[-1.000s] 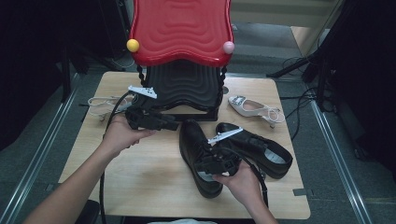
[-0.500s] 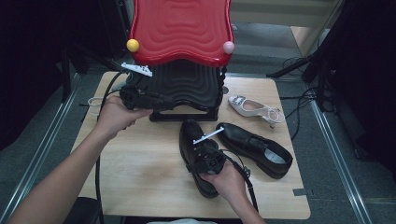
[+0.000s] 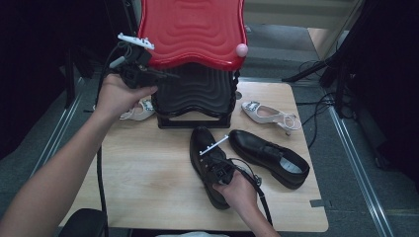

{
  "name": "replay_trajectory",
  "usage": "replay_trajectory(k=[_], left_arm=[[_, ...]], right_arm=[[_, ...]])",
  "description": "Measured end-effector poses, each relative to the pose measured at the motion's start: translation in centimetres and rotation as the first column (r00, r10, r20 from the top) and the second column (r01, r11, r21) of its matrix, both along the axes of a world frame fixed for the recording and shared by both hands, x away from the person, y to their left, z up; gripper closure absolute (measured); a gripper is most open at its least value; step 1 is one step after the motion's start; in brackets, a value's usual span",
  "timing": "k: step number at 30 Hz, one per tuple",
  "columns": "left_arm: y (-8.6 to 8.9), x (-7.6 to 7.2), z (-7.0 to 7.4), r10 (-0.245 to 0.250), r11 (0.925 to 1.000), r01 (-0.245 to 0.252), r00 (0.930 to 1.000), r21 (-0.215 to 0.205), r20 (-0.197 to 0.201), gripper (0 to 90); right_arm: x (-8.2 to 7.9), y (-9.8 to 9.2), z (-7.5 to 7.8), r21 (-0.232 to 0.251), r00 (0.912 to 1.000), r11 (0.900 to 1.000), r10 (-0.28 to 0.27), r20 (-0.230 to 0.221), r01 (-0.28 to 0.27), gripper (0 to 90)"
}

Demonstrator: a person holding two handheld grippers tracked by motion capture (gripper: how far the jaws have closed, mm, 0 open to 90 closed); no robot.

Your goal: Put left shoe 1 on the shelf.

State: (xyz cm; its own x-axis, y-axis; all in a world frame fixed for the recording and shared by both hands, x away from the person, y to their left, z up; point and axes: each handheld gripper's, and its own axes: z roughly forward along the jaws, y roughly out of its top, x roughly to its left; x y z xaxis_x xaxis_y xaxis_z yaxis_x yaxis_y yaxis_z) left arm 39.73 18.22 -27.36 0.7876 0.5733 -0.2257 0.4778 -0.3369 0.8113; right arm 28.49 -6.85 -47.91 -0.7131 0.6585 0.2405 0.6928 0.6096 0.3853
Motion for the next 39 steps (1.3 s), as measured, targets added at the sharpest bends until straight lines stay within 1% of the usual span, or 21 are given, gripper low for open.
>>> replay_trajectory(k=[1, 4, 6, 9, 10, 12, 14, 16, 17, 18, 19, 21, 25, 26, 29, 31, 32, 33, 34, 38, 39], left_arm=[[-0.1, 0.3, 0.6, 0.007, 1.0, -0.007, 0.9999, -0.005, 0.012, 89.7], [-0.3, 1.0, 1.8, 0.021, 0.9997, -0.022, 0.9991, 0.008, 0.037, 89.3], [-0.4, 1.5, 2.5, 0.033, 0.9994, -0.033, 0.9982, 0.003, 0.05, 88.0], [-0.7, 2.5, 3.4, 0.058, 0.9982, -0.059, 0.9963, 0.012, 0.064, 87.5], [-0.8, 2.8, 3.6, 0.059, 0.9981, -0.06, 0.9963, 0.015, 0.062, 88.1], [-1.3, 3.4, 4.1, 0.063, 0.9974, -0.065, 0.9963, 0.032, 0.059, 89.3], [-1.7, 3.9, 4.3, 0.062, 0.9964, -0.066, 0.9955, 0.053, 0.072, 89.6], [-2.1, 4.3, 4.5, 0.059, 0.9962, -0.063, 0.9958, 0.06, 0.071, 89.6], [-2.2, 4.4, 4.5, 0.06, 0.9963, -0.064, 0.996, 0.058, 0.067, 89.7], [-2.3, 4.7, 4.4, 0.06, 0.9965, -0.063, 0.9968, 0.055, 0.052, 89.7], [-2.4, 4.9, 4.4, 0.069, 0.9953, -0.073, 0.9959, 0.064, 0.059, 89.7], [-2.5, 5.2, 4.4, 0.07, 0.9954, -0.074, 0.9962, 0.062, 0.05, 89.7], [-2.7, 5.5, 4.2, 0.081, 0.9949, -0.083, 0.996, 0.057, 0.038, 89.7], [-2.8, 5.6, 4.1, 0.086, 0.994, -0.088, 0.9957, 0.065, 0.035, 89.7], [-2.8, 5.8, 3.9, 0.086, 0.9938, -0.089, 0.9955, 0.067, 0.038, 89.0], [-2.8, 5.8, 3.8, 0.089, 0.9935, -0.092, 0.9953, 0.068, 0.036, 89.1], [-2.7, 5.9, 3.8, 0.091, 0.9929, -0.094, 0.9952, 0.073, 0.036, 89.2], [-2.7, 6.0, 3.7, 0.095, 0.9923, -0.097, 0.9949, 0.077, 0.035, 89.2], [-2.6, 6.1, 3.7, 0.097, 0.9918, -0.099, 0.9949, 0.081, 0.029, 89.3], [-2.4, 6.2, 3.6, 0.089, 0.9938, -0.09, 0.9959, 0.066, 0.017, 89.6], [-2.4, 6.2, 3.6, 0.09, 0.9936, -0.091, 0.9958, 0.067, 0.018, 89.6]], right_arm=[[0.0, -0.2, 0.2, 0.008, 1.0, 1.0, -0.005, 0.0, 0.005, 85.7], [0.3, -1.1, 0.7, 0.046, 1.0, 0.999, -0.007, -0.003, 0.007, 86.1], [0.4, -1.7, 0.9, 0.07, 0.9998, 0.997, -0.01, -0.017, 0.012, 86.3], [0.6, -2.5, 1.2, 0.102, 0.9995, 0.995, -0.014, -0.028, 0.017, 86.5], [0.7, -2.8, 1.3, 0.111, 0.9996, 0.994, -0.016, -0.023, 0.018, 86.7], [0.8, -3.3, 1.5, 0.125, 0.9996, 0.992, -0.019, -0.023, 0.021, 87.0], [1.0, -3.8, 1.8, 0.147, 0.9994, 0.989, -0.023, -0.024, 0.026, 87.2], [1.2, -4.2, 2.0, 0.172, 0.9991, 0.985, -0.027, -0.033, 0.033, 87.4], [1.3, -4.4, 2.2, 0.19, 0.9995, 0.982, -0.017, -0.025, 0.022, 87.4], [1.3, -4.5, 2.4, 0.199, 0.9995, 0.98, -0.016, -0.025, 0.021, 87.4], [1.2, -4.5, 2.7, 0.203, 0.9998, 0.979, -0.003, -0.02, 0.007, 87.4], [1.3, -4.5, 3.3, 0.215, 0.9999, 0.977, 0.009, -0.013, -0.006, 87.4], [1.3, -4.5, 5.1, 0.242, 0.9996, 0.97, 0.028, -0.006, -0.026, 87.2], [1.3, -4.6, 5.5, 0.248, 0.9994, 0.968, 0.033, -0.002, -0.032, 87.2], [1.1, -4.6, 7.2, 0.27, 0.999, 0.962, 0.045, 0.008, -0.045, 87.2], [1.1, -4.5, 8.2, 0.277, 0.9982, 0.959, 0.054, 0.025, -0.059, 87.1], [1.3, -4.3, 9.2, 0.283, 0.9975, 0.957, 0.06, 0.037, -0.068, 87.1], [1.3, -4.3, 9.2, 0.283, 0.9975, 0.957, 0.06, 0.037, -0.068, 87.1], [1.5, -4.2, 9.7, 0.287, 0.9967, 0.955, 0.066, 0.048, -0.077, 87.1], [2.4, -3.7, 11.2, 0.291, 0.9946, 0.953, 0.061, 0.084, -0.083, 87.0], [2.6, -3.5, 11.6, 0.292, 0.9947, 0.953, 0.056, 0.086, -0.079, 87.0]])
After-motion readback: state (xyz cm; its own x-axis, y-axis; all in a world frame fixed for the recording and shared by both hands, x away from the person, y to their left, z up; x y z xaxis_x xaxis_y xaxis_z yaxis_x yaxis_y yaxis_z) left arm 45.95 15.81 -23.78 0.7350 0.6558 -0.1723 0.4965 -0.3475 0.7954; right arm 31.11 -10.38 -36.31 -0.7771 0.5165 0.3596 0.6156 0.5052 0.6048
